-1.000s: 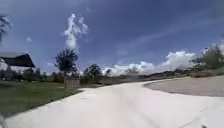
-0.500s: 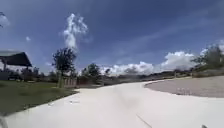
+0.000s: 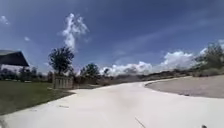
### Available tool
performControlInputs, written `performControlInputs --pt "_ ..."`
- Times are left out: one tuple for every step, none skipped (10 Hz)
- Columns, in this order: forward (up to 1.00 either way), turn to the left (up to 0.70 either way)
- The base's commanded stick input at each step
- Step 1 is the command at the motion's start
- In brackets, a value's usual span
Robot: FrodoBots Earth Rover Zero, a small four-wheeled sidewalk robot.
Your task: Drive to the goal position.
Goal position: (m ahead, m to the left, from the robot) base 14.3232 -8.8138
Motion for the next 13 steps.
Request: performControlInputs --pt "0.85 0.04" --pt "0.85 0.04" --pt "0.85 0.04" --pt "0.85 0.04" --pt "0.85 0.04" --pt "0.85 0.04" --pt "0.85 0.04" --pt "0.85 0.04" --pt "0.85 0.04" --pt "0.85 0.04" --pt "0.85 0.04" --pt "0.85 0.04" --pt "0.85 0.04"
